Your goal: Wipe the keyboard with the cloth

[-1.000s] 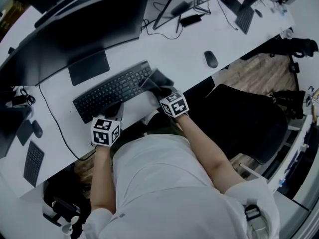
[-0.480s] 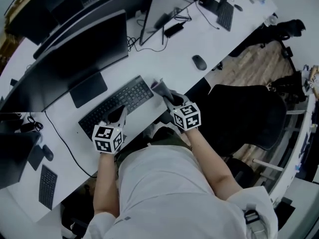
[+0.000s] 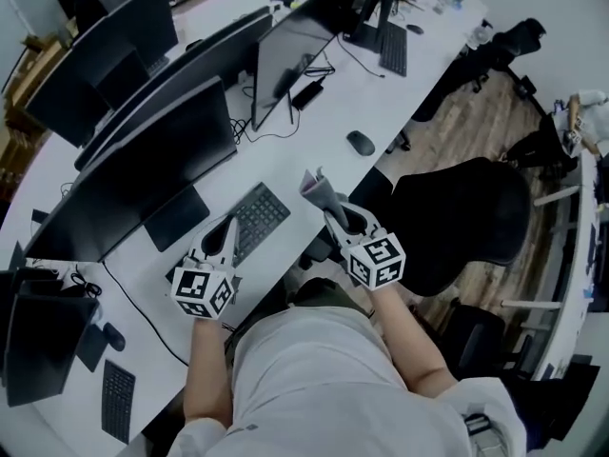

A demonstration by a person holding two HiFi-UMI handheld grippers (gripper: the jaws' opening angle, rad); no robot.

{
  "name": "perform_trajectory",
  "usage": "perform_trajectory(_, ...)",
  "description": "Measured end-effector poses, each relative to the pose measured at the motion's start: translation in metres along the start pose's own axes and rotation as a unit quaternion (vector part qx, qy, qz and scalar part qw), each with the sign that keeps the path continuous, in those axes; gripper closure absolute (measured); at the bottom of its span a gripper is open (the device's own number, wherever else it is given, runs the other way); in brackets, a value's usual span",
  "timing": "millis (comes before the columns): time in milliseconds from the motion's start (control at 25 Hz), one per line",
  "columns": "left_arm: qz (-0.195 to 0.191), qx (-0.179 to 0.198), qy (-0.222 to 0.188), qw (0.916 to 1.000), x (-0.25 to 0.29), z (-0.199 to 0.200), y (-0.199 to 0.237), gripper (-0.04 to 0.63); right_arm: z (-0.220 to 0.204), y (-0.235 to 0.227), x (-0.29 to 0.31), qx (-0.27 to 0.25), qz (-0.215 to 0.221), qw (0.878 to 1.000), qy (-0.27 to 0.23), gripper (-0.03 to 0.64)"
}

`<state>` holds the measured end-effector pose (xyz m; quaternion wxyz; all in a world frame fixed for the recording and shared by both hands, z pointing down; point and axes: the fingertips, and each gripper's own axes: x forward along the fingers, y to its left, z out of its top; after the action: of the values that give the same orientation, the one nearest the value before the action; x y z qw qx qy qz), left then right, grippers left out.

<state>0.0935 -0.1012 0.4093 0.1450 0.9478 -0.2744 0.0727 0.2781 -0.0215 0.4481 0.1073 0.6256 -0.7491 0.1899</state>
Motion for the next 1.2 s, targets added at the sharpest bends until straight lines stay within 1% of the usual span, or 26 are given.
perform_trajectory(80, -0.013, 0.004, -0.028, 0.9995, -0.006, 0.013, -0.004, 0.594, 0.014, 0.006, -0.013, -0.003, -0.007, 1.0, -0.019, 0.525)
perform_trajectory(120, -0.018, 0.005, -0.035, 0.9992, -0.01, 0.017, -0.006, 0.594, 0.02, 0.01, -0.019, -0.006, -0.01, 1.0, -0.028, 0.525)
perform_trajectory(200, -0.021, 0.011, -0.033, 0.9992, -0.016, 0.019, -0.009, 0.594, 0.032, 0.019, -0.032, -0.014, -0.016, 0.999, -0.043, 0.525)
perform_trajectory(360, -0.031, 0.045, -0.017, 0.9984, -0.024, 0.028, -0.023, 0.594, 0.051, 0.035, -0.057, -0.026, -0.024, 0.997, -0.07, 0.525)
perform_trajectory(440, -0.043, 0.056, -0.022, 0.9973, -0.028, 0.041, -0.031, 0.594, 0.059, 0.043, -0.069, -0.032, -0.028, 0.996, -0.083, 0.525)
perform_trajectory(600, -0.063, 0.066, -0.044, 0.9949, -0.039, 0.07, -0.043, 0.594, 0.07, 0.06, -0.089, -0.05, -0.033, 0.993, -0.102, 0.525)
perform_trajectory(720, -0.075, 0.073, -0.051, 0.9932, -0.044, 0.082, -0.053, 0.594, 0.076, 0.068, -0.101, -0.059, -0.039, 0.991, -0.116, 0.525)
perform_trajectory(1000, -0.09, 0.093, -0.037, 0.9909, -0.055, 0.08, -0.066, 0.594, 0.079, 0.077, -0.119, -0.059, -0.055, 0.988, -0.133, 0.525)
perform_trajectory(1200, -0.091, 0.103, -0.033, 0.9899, -0.06, 0.078, -0.072, 0.594, 0.072, 0.084, -0.126, -0.056, -0.059, 0.988, -0.132, 0.525)
